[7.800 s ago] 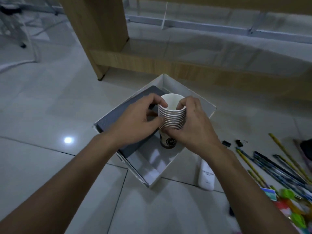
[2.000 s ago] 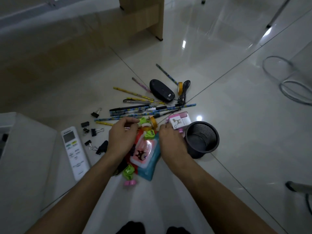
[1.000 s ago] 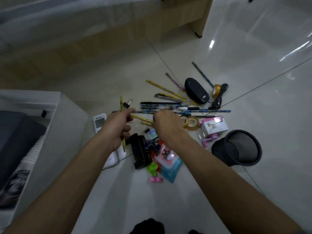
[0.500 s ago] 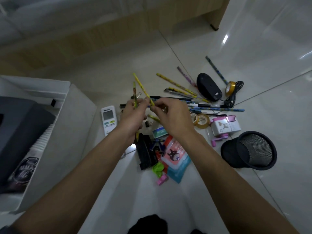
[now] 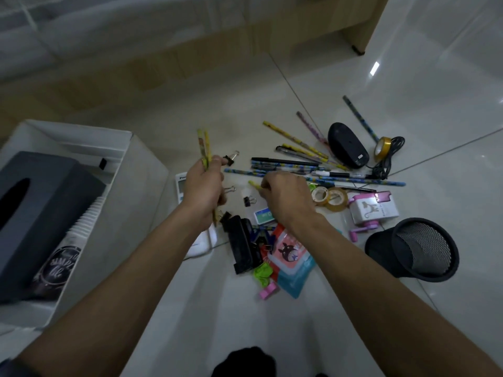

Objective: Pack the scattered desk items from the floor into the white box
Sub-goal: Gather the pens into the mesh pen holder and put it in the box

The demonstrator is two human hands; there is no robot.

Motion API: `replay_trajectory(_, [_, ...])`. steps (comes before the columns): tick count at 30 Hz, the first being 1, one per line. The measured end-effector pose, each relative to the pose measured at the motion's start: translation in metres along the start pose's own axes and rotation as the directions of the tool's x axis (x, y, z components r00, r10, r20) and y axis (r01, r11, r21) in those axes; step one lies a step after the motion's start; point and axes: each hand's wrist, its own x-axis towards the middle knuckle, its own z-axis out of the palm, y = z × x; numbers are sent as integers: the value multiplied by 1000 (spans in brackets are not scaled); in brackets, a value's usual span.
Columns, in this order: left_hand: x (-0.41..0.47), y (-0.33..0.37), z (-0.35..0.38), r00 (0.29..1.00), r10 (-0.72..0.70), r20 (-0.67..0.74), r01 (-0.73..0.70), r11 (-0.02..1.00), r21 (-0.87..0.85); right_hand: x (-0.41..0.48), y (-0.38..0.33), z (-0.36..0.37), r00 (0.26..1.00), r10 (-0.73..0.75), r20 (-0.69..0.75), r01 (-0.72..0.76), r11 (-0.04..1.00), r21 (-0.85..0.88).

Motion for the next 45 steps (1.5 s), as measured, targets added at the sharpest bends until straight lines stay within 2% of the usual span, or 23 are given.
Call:
replay_trajectory(2, [-3, -1, -2, 998, 10, 65, -17, 994, 104, -2, -6, -3, 985, 39, -169, 15, 951, 309])
replay_trajectory(4, [-8, -2, -4, 980, 52, 192, -101, 961, 257, -4, -20, -16, 955, 102, -279, 98, 779, 620])
replay_trajectory(7, [-16, -3, -2, 903, 113, 414, -265, 906, 331, -1, -40, -36, 965, 98, -242, 146, 568, 810])
replay_trajectory(9, [-17, -5, 1, 902, 180, 393, -324, 883, 339, 0, -47, -41, 971, 101, -218, 134, 523, 841])
replay_trajectory(10, [-16, -6, 1, 920, 190, 343, -316, 877, 362, -2, -47, -41, 966, 131, -223, 118, 542, 832])
replay_trajectory(12, [-9, -11, -1, 969, 145, 199, -210, 910, 357, -9, -35, -37, 973, 133, -190, 39, 711, 702])
replay_trajectory(14, [-2, -13, -6, 995, 12, 95, -34, 972, 232, -22, -20, -32, 998, 7, 66, -34, 907, 419])
replay_trajectory(15, [1, -13, -9, 994, -66, 90, 53, 989, 137, -29, -15, -29, 975, -36, 219, -22, 967, 253])
replay_trajectory(16, [1, -11, -11, 985, -133, 107, 129, 991, 47, -36, -14, -27, 944, -45, 326, 11, 994, 105])
replay_trajectory(17, [1, -9, -12, 975, -179, 130, 182, 983, -10, -42, -16, -25, 927, -41, 373, 48, 999, -9])
replay_trajectory(19, [1, -10, -11, 966, -201, 161, 203, 979, 4, -49, -24, -23, 929, -60, 365, 126, 980, -157])
replay_trajectory(22, [-2, -14, -6, 965, -190, 183, 179, 981, 74, -48, -32, -21, 932, -128, 338, 231, 931, -284])
replay_trajectory(25, [-4, -13, -4, 962, -193, 193, 180, 980, 79, -50, -31, -21, 931, -170, 322, 275, 909, -313])
replay_trajectory(27, [-4, -11, -4, 963, -189, 194, 183, 982, 52, -55, -30, -20, 941, -181, 285, 261, 926, -274])
replay_trajectory(34, [-13, -7, -1, 966, -141, 215, 132, 990, 55, -62, -20, -18, 996, -60, 66, 68, 989, -129])
replay_trajectory(39, [-17, -4, 1, 970, -123, 211, 112, 992, 63, -59, -23, -23, 990, -142, 0, 138, 959, -246])
replay_trajectory(45, [-17, 2, -2, 985, -86, 152, 71, 992, 105, -63, -21, -14, 996, -68, -57, 60, 989, -138])
